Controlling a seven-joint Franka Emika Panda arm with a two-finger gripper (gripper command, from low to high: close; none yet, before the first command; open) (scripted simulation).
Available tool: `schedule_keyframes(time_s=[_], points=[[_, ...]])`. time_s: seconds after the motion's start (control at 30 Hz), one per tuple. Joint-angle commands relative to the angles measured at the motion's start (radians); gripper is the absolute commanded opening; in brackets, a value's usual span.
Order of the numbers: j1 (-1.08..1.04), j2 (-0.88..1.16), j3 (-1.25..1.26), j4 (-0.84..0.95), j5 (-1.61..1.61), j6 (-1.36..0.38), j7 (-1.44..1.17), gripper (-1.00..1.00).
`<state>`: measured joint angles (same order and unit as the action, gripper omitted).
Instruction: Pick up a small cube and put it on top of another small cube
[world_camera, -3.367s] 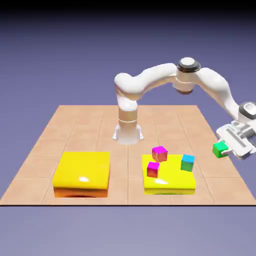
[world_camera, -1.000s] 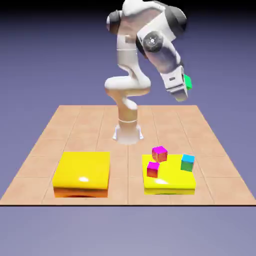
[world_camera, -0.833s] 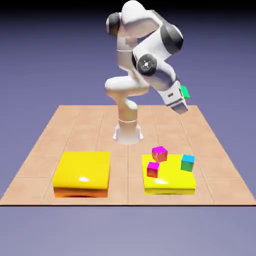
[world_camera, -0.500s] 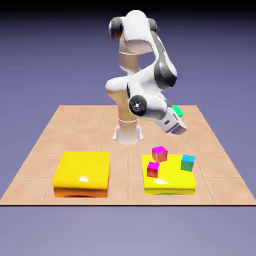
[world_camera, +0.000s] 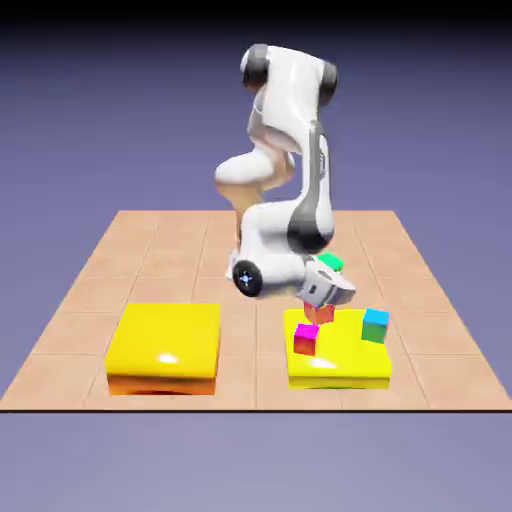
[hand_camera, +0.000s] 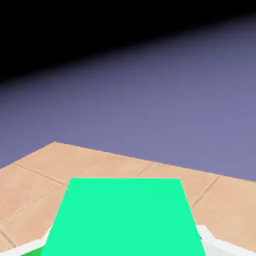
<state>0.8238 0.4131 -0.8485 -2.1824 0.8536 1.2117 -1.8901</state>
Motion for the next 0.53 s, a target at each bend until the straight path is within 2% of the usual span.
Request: schedule_keyframes(time_s=[0.0,0.27,0.37,0.4,0.5], points=[[0.020,0.017,-0.026,-0.007,0.007,-0.002,-0.043,-1.00],[0.151,0.130,-0.202,-0.050,0.041,-0.017,-0.334,-1.00],[0.222,0.142,-0.157,-0.158,0.123,0.080,-0.366,-1.00],[0.222,0.142,-0.157,-0.158,0.123,0.080,-0.366,1.00],[0.175,0.134,-0.187,-0.086,0.068,0.015,-0.344,1.00]])
